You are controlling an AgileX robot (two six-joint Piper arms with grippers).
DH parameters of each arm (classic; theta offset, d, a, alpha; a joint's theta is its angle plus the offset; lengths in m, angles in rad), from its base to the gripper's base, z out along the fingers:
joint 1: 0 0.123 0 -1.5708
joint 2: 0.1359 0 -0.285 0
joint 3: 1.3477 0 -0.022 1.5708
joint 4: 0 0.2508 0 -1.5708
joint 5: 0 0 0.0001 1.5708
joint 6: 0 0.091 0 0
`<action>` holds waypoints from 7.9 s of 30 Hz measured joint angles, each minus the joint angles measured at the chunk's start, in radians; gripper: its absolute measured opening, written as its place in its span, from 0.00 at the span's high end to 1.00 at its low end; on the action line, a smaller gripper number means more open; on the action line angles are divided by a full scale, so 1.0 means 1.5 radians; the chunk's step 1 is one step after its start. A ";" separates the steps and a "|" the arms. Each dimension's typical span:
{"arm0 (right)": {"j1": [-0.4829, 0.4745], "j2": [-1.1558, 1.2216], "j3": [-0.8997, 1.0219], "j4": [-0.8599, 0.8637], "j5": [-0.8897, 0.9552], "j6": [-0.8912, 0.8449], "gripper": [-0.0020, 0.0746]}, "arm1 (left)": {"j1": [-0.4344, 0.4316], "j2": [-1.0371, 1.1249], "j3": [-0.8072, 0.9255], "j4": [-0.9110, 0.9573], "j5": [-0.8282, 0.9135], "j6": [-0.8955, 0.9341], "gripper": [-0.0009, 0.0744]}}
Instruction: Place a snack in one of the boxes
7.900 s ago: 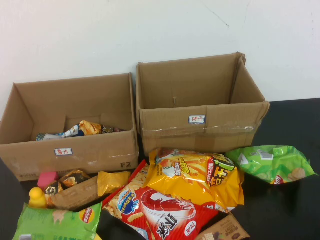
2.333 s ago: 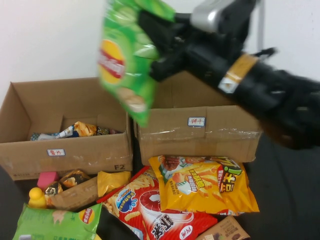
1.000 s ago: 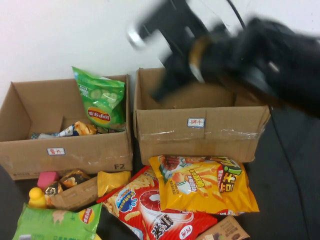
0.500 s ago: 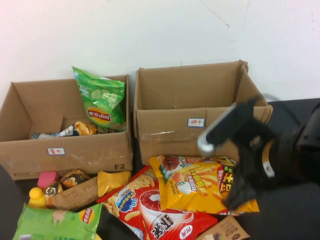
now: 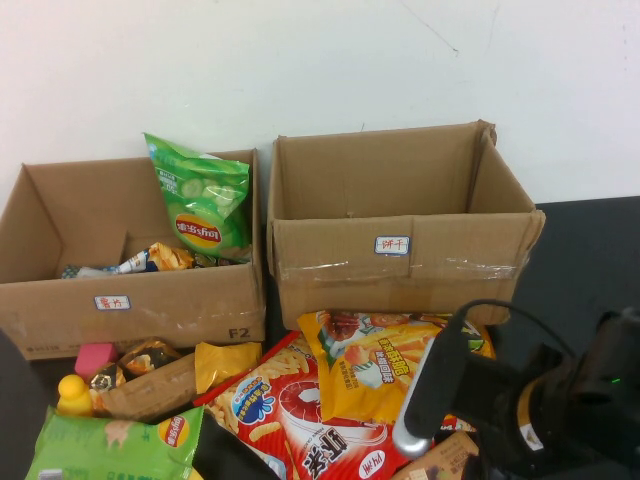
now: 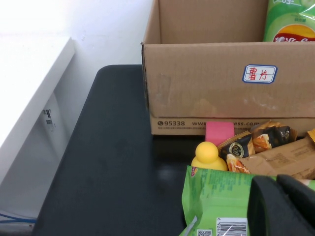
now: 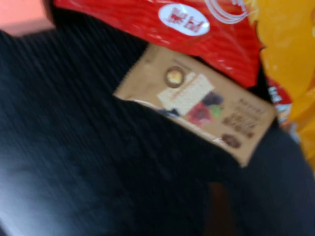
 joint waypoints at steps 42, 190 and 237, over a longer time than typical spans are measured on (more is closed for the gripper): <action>0.026 0.144 -0.058 0.283 0.063 -0.548 0.47 | 0.000 0.000 0.000 0.000 0.000 0.000 0.99; 0.057 0.801 -1.133 -0.041 -0.196 0.296 0.97 | 0.000 0.000 0.000 0.000 0.000 0.000 0.99; 0.110 0.050 -0.505 -0.310 0.007 0.331 0.98 | 0.000 0.000 0.000 0.000 0.000 0.000 0.99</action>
